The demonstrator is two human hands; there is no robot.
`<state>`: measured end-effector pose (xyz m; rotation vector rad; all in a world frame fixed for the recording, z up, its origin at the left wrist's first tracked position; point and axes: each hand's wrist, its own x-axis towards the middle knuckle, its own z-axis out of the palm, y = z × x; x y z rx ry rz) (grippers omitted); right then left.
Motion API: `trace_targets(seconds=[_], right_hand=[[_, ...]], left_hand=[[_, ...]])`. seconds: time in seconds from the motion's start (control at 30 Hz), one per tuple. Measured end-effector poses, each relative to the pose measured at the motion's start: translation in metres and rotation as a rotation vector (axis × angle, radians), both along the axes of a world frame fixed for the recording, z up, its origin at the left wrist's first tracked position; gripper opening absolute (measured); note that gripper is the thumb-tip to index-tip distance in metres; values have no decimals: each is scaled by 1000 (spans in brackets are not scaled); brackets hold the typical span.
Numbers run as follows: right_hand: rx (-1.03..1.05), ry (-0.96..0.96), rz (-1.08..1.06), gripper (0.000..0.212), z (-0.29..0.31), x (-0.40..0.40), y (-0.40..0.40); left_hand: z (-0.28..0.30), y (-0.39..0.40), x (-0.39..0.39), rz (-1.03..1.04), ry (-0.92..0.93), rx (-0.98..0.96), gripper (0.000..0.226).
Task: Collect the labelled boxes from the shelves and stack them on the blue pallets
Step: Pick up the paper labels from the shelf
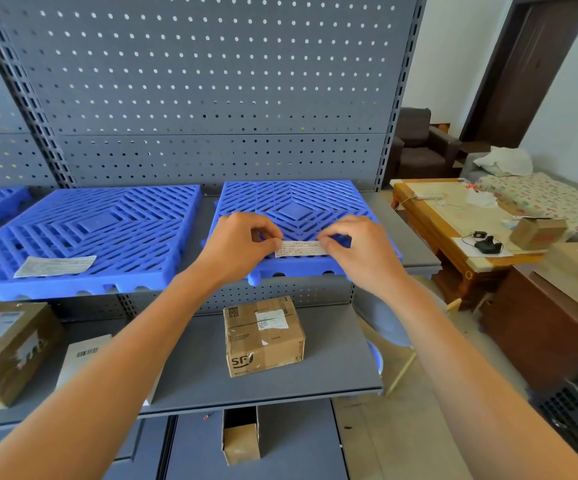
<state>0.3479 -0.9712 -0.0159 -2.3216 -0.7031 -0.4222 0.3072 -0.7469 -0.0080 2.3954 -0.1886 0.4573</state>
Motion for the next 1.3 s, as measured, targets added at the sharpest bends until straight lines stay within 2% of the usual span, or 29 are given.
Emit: trace_targets(seconds=[0.2,0.37,0.67,0.87,1.13,1.3], right_hand=[[-5,36,22,16,6,-3,0],[-52,13,57,18,11,-7,4],[-106,-57,150,22,25,-29,38],[-165,-76,228,34,33,-53,83],[-212,-127,361,38,41,-100,167],[-235,-156,463,36,45,-143,234]], left_hand=[[4,0,-5,12,-20,6,15],[6,6,-15,43,-50,80,9],[17,19,-57,163,-126,293,12],[24,50,-98,282,-123,376,22],[32,120,-176,437,-61,411,35],[36,172,-239,543,-26,374,34]])
